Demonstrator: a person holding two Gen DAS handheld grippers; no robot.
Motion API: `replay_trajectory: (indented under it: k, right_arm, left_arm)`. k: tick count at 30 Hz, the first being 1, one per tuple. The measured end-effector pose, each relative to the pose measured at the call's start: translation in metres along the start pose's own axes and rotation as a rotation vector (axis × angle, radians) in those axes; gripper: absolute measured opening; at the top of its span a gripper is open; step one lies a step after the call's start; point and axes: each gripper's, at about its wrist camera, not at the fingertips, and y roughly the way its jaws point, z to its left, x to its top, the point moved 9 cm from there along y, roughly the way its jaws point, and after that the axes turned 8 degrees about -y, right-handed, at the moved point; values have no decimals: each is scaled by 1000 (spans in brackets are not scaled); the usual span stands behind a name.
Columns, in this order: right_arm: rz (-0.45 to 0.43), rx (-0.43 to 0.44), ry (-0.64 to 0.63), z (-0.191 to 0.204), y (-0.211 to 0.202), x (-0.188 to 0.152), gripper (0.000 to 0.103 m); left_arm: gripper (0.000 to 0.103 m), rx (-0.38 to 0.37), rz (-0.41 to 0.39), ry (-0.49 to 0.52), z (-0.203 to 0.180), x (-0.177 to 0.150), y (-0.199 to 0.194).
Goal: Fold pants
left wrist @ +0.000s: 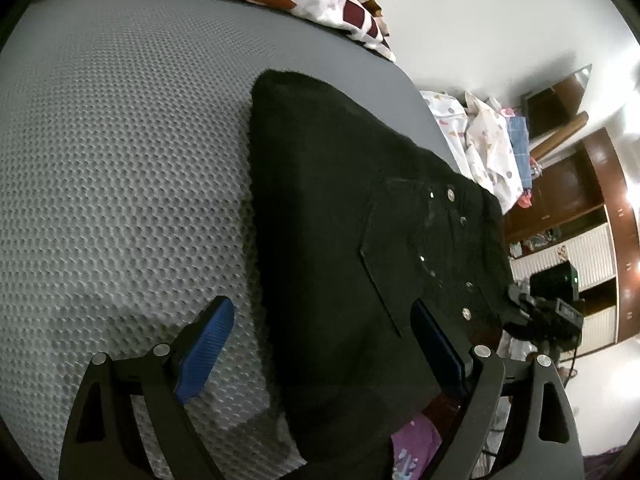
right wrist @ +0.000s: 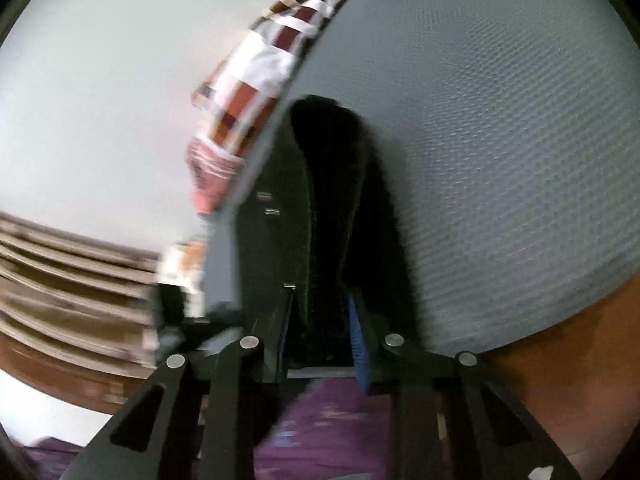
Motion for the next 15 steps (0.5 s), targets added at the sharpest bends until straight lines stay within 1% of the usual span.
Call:
replay_trajectory:
  k: [1, 3, 4, 5, 6, 7, 9, 10, 12, 13, 14, 15]
  right_arm:
    - [-6, 22, 31, 0, -1, -1, 24]
    - [3, -30, 48, -18, 1, -5, 24]
    - [14, -41, 83, -31, 4, -8, 23]
    - [23, -1, 156, -45, 8, -12, 22]
    - [21, 32, 186, -49, 10, -14, 22]
    - [15, 43, 213, -52, 10, -14, 22]
    - [19, 11, 175, -46, 10, -11, 25]
    - [23, -2, 139, -40, 9, -9, 29]
    - [28, -39, 100, -36, 7, -5, 32]
    - [28, -66, 68, -33, 6, -2, 37]
    - [27, -89, 39, -30, 6, 1, 47]
    - [26, -110, 18, -28, 6, 5, 53]
  left_arm:
    - [90, -5, -3, -13, 2, 1, -1]
    - [90, -32, -6, -45, 5, 2, -2]
    - [90, -36, -7, -51, 5, 3, -2]
    - [90, -35, -7, -47, 5, 2, -3]
    - [90, -30, -5, -40, 4, 1, -3]
    - [90, -20, -2, -25, 4, 0, -2]
    - [90, -5, 2, -7, 1, -2, -1]
    - [90, -1, 3, -2, 0, -2, -1]
    - [90, -2, 5, -5, 0, -3, 0]
    - [90, -6, 6, -9, 0, -3, 0]
    - [90, -11, 7, -14, 0, -2, 1]
    - [90, -15, 8, -14, 0, -2, 2]
